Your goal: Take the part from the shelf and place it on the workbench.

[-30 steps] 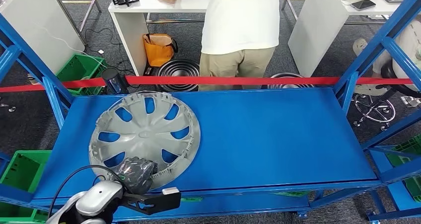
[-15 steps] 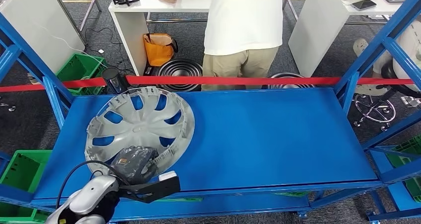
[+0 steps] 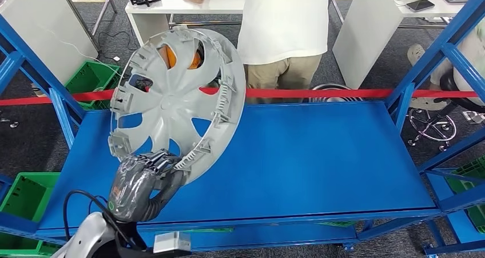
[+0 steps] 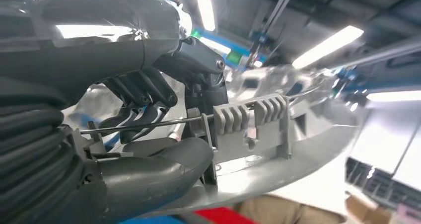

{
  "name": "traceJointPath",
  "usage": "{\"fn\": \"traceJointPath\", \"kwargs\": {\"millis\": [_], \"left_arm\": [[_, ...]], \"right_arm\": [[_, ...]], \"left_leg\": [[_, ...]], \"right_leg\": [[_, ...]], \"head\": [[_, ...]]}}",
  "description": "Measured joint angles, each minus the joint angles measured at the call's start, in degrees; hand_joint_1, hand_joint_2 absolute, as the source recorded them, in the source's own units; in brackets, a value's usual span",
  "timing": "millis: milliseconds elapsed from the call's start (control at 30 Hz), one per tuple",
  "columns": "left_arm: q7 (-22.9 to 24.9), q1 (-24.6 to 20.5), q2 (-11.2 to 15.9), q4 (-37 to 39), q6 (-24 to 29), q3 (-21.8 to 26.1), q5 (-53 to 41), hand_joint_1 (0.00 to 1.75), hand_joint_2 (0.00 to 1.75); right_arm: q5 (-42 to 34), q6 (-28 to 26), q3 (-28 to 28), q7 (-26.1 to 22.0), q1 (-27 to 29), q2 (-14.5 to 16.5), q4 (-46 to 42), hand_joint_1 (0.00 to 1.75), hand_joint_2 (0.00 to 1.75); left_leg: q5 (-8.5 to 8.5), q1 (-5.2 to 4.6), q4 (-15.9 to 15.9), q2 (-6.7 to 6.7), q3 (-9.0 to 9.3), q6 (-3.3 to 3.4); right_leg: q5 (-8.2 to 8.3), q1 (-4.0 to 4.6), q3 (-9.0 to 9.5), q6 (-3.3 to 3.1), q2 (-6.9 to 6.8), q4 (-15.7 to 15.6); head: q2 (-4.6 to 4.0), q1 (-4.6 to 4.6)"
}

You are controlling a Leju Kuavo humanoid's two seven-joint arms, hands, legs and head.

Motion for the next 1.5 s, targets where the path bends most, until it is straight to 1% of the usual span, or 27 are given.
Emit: {"fn": "traceJointPath", "kwargs": {"millis": [100, 167, 400, 467, 533, 600, 667, 767, 867, 967, 1233, 1367, 1500], "left_arm": [[-3.8, 0.6, 0.1, -1.7, 0.2, 0.2, 0.7, 1.75, 1.75], [-5.5, 0.8, 0.1, -3.1, 0.2, 0.3, 1.7, 1.75, 1.75], [-6.5, 1.0, 0.1, -6.3, 0.1, 0.6, 2.8, 1.75, 1.75], [-8.0, 1.3, 0.1, -6.8, 0.5, 0.8, 4.6, 1.75, 1.75], [-11.5, 1.9, 0.0, -7.4, 1.7, 1.0, 10.7, 1.75, 1.75], [-16.9, 2.7, -0.4, -7.9, 3.0, 1.6, 21.4, 1.75, 1.75], [-22.8, 3.7, -1.1, -8.2, 3.1, 2.4, 33.3, 1.75, 1.75], [-30.7, 5.0, -2.5, -8.4, 1.1, 3.6, 48.4, 1.75, 1.75], [-35.1, 5.6, -3.8, -8.4, -1.2, 5.0, 56.6, 1.75, 1.75], [-36.1, 5.7, -4.7, -8.4, -2.1, 6.0, 58.8, 1.75, 1.75], [-35.9, 5.9, -6.2, -8.4, -3.1, 7.8, 60.6, 1.75, 1.75], [-33.7, 5.8, -6.6, -8.3, -3.7, 8.2, 62.6, 1.75, 1.75], [-28.9, 5.4, -6.7, -7.9, -3.9, 8.3, 63.0, 1.75, 1.75]], "right_arm": [[0.4, 0.0, 0.2, -0.2, 0.0, 0.1, 0.0, 0.0, 0.0], [0.5, 0.0, 0.3, -0.2, 0.0, 0.1, 0.0, 0.0, 0.0], [0.6, 0.0, 0.9, -0.3, 0.0, 0.1, 0.0, 0.0, 0.0], [0.6, 0.0, 1.1, -0.3, 0.0, 0.1, 0.0, 0.0, 0.0], [0.6, 0.0, 1.3, -0.4, 0.0, 0.1, 0.0, 0.0, 0.0], [0.5, 0.0, 1.3, -0.5, 0.0, 0.1, 0.0, 0.0, 0.0], [0.3, -0.2, 1.3, -0.7, 0.0, 0.1, 0.0, 0.0, 0.0], [-0.1, -0.4, 1.4, -0.9, 0.0, 0.1, 0.0, 0.0, 0.0], [-0.4, -0.4, 1.4, -1.0, -0.1, 0.1, 0.0, 0.0, 0.0], [-0.4, -0.4, 1.4, -1.0, -0.1, 0.1, 0.0, 0.0, 0.0], [-0.6, -0.4, 1.4, -1.0, -0.1, 0.1, 0.0, 0.0, 0.0], [-1.1, -0.4, 1.4, -1.1, -0.1, 0.1, 0.0, 0.0, 0.0], [-1.6, -0.4, 1.4, -1.1, -0.1, 0.1, 0.0, 0.0, 0.0]], "left_leg": [[0.01, 0.0, 0.0, 0.01, 0.0, 0.0], [0.01, 0.0, 0.0, 0.02, 0.0, 0.01], [0.0, -0.01, 0.0, 0.14, 0.01, 0.01], [0.0, 0.0, 0.0, 0.14, 0.01, 0.0], [0.0, 0.0, 0.0, 0.14, 0.01, 0.0], [0.0, 0.0, 0.0, 0.15, 0.01, 0.0], [0.0, 0.0, 0.0, 0.15, 0.01, 0.0], [0.0, 0.0, 0.0, 0.15, 0.01, 0.0], [0.0, -0.01, 0.0, 0.13, 0.01, 0.01], [0.0, -0.01, 0.0, 0.11, 0.01, 0.01], [0.0, 0.0, 0.0, 0.06, 0.01, 0.01], [0.0, 0.0, 0.0, -0.01, 0.01, 0.01], [0.0, 0.0, 0.0, -0.09, 0.01, 0.01]], "right_leg": [[0.0, 0.0, 0.0, 0.0, 0.0, 0.0], [0.01, 0.0, 0.0, 0.0, 0.0, 0.0], [0.01, 0.0, 0.0, 0.0, 0.01, 0.0], [0.01, 0.0, -0.01, 0.0, 0.0, 0.0], [0.01, 0.0, -0.01, 0.0, 0.0, 0.0], [0.01, 0.0, -0.01, 0.0, 0.01, 0.0], [0.01, 0.0, -0.02, 0.0, 0.01, 0.0], [0.01, 0.0, -0.02, 0.0, 0.01, 0.0], [0.01, 0.0, -0.02, 0.01, 0.01, 0.0], [0.02, 0.0, -0.01, 0.01, 0.01, 0.0], [0.03, 0.0, -0.01, 0.03, 0.01, 0.0], [0.02, 0.0, -0.02, 0.03, 0.01, 0.0], [0.02, 0.0, -0.02, 0.03, 0.02, 0.0]], "head": [[0.0, -0.01], [0.0, 0.02], [0.0, 0.02], [0.0, 0.02], [0.0, 0.02], [0.0, 0.0], [0.0, 0.01], [0.0, 0.01], [0.0, 0.03], [0.0, 0.04], [0.0, 0.02], [0.0, 0.02], [0.0, 0.02]]}}
